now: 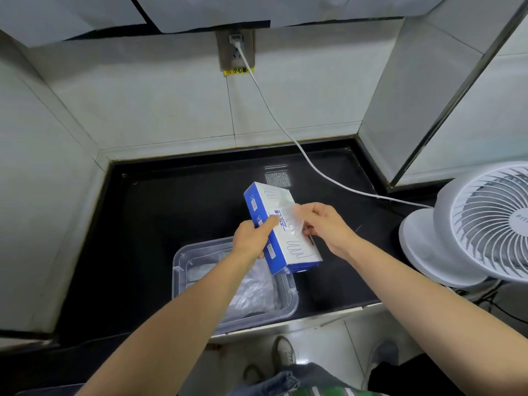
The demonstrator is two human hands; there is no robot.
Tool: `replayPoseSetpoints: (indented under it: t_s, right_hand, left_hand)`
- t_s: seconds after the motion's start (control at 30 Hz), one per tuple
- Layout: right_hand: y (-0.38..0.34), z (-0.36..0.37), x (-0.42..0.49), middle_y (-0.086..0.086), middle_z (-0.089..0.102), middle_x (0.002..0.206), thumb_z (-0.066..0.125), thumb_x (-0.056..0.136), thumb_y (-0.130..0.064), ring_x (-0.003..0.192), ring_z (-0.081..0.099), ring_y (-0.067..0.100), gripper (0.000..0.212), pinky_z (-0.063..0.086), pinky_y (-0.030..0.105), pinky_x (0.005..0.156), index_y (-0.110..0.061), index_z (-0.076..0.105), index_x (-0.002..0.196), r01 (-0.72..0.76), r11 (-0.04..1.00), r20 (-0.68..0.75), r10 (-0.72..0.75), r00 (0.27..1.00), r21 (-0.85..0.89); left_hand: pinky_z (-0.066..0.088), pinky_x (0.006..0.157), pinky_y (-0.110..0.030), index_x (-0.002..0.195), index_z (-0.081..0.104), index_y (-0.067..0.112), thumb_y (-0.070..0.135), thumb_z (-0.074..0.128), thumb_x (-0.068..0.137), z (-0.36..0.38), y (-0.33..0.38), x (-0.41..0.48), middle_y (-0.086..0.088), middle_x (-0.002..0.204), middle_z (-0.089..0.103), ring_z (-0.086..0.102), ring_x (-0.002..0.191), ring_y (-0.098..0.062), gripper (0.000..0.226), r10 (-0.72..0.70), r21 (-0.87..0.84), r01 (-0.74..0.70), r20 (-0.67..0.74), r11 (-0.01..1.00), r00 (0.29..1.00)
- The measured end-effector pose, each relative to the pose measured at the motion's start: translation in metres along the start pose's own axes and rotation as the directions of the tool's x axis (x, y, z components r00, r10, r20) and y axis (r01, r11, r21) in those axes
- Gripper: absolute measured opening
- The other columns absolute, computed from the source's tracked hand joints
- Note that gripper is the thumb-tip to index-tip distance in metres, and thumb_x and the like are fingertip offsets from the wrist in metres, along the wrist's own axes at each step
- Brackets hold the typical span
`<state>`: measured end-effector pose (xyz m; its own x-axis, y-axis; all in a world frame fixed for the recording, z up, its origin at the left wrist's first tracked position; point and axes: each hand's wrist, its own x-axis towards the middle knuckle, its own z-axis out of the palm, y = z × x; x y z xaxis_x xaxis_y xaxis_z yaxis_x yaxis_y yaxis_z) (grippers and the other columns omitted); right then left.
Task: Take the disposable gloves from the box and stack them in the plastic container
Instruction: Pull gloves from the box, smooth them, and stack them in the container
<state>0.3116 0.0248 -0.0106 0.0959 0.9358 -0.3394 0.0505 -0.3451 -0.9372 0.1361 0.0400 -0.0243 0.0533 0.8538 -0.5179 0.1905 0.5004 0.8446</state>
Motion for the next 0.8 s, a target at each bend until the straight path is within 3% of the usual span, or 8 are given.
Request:
replayPoseSetpoints:
  t_s: [0.07, 0.17, 0.3, 0.37, 0.47, 0.57, 0.67, 0.8]
  right_hand:
    - [-0.005, -0.002, 0.002, 0.01, 0.061, 0.077, 0.064, 0.094, -0.012, 0.062, 0.052, 0.011, 0.013, 0.045, 0.022, 0.061, -0.004, 0.064, 0.084, 0.04, 0.999, -0.041, -0.041, 0.998, -0.015]
    - [-0.011, -0.005, 0.005, 0.005, 0.059, 0.072, 0.062, 0.095, -0.012, 0.06, 0.052, 0.009, 0.014, 0.046, 0.023, 0.062, -0.01, 0.067, 0.082, 0.118, 0.988, -0.162, -0.101, 0.982, 0.099]
    - [-0.01, -0.003, 0.005, 0.007, 0.064, 0.08, 0.061, 0.097, -0.014, 0.073, 0.058, 0.019, 0.016, 0.048, 0.027, 0.066, -0.007, 0.063, 0.082, 0.058, 0.998, -0.065, -0.059, 0.996, -0.016]
    - [-0.013, -0.006, 0.006, 0.005, 0.066, 0.08, 0.06, 0.097, -0.015, 0.076, 0.06, 0.02, 0.014, 0.051, 0.033, 0.073, -0.01, 0.063, 0.084, 0.127, 0.992, -0.116, -0.123, 0.986, 0.026]
    - [-0.014, -0.004, 0.006, 0.007, 0.066, 0.085, 0.06, 0.097, -0.023, 0.08, 0.061, 0.023, 0.013, 0.051, 0.037, 0.079, -0.012, 0.062, 0.088, 0.163, 0.974, -0.204, -0.131, 0.97, 0.154]
    - [-0.013, -0.004, 0.004, 0.009, 0.071, 0.095, 0.069, 0.089, -0.043, 0.085, 0.067, 0.022, 0.041, 0.053, 0.036, 0.077, -0.005, 0.064, 0.103, 0.006, 0.997, -0.087, 0.002, 0.996, 0.082]
    - [-0.013, -0.009, -0.001, 0.007, 0.068, 0.075, 0.073, 0.089, -0.026, 0.069, 0.06, 0.015, 0.03, 0.048, 0.024, 0.064, 0.004, 0.068, 0.087, -0.012, 0.982, -0.02, 0.009, 1.0, -0.187]
    - [-0.014, -0.002, 0.001, 0.013, 0.053, 0.065, 0.07, 0.09, -0.024, 0.056, 0.048, 0.017, 0.038, 0.04, 0.029, 0.054, 0.009, 0.057, 0.076, 0.092, 0.988, -0.182, -0.114, 0.977, -0.124]
  left_hand:
    - [0.035, 0.037, -0.018, 0.107, 0.062, 0.004, 0.038, 0.065, 0.091, -0.001, -0.002, -0.001, -0.005, 0.091, 0.073, 0.065, 0.064, -0.014, 0.038, -0.005, -0.003, 0.005, 0.012, 1.0, 1.0]
    - [0.031, 0.036, -0.019, 0.102, 0.063, 0.003, 0.034, 0.064, 0.092, 0.001, 0.004, -0.002, -0.006, 0.081, 0.067, 0.05, 0.048, -0.01, 0.032, -0.017, -0.063, 0.019, 0.024, 0.998, 1.0]
    - [0.033, 0.036, -0.017, 0.101, 0.064, 0.004, 0.037, 0.067, 0.089, 0.002, -0.003, 0.0, -0.009, 0.092, 0.072, 0.057, 0.057, -0.012, 0.035, -0.009, 0.003, 0.009, -0.012, 1.0, 1.0]
    - [0.039, 0.039, -0.02, 0.098, 0.064, 0.005, 0.039, 0.066, 0.088, 0.003, -0.006, 0.003, -0.011, 0.089, 0.072, 0.055, 0.054, -0.014, 0.035, -0.018, 0.003, 0.018, -0.017, 1.0, 1.0]
    - [0.057, 0.064, -0.036, 0.099, 0.065, 0.006, 0.043, 0.068, 0.085, 0.006, -0.004, 0.006, -0.01, 0.091, 0.074, 0.06, 0.059, -0.017, 0.04, 0.004, -0.002, -0.004, -0.006, 1.0, 1.0]
    - [0.06, 0.072, -0.041, 0.099, 0.066, 0.008, 0.041, 0.07, 0.085, 0.007, -0.006, 0.007, -0.005, 0.094, 0.075, 0.071, 0.078, -0.019, 0.036, 0.031, -0.015, -0.031, -0.026, 0.999, 0.999]
    - [0.058, 0.066, -0.037, 0.101, 0.065, 0.01, 0.04, 0.07, 0.085, 0.005, -0.01, 0.009, -0.004, 0.096, 0.074, 0.072, 0.084, -0.02, 0.034, 0.01, -0.06, -0.013, -0.042, 0.998, 0.999]
    - [0.048, 0.055, -0.026, 0.103, 0.064, 0.009, 0.041, 0.068, 0.087, 0.012, -0.004, 0.005, -0.004, 0.097, 0.074, 0.066, 0.068, -0.012, 0.036, 0.026, 0.037, -0.027, 0.017, 0.999, 1.0]
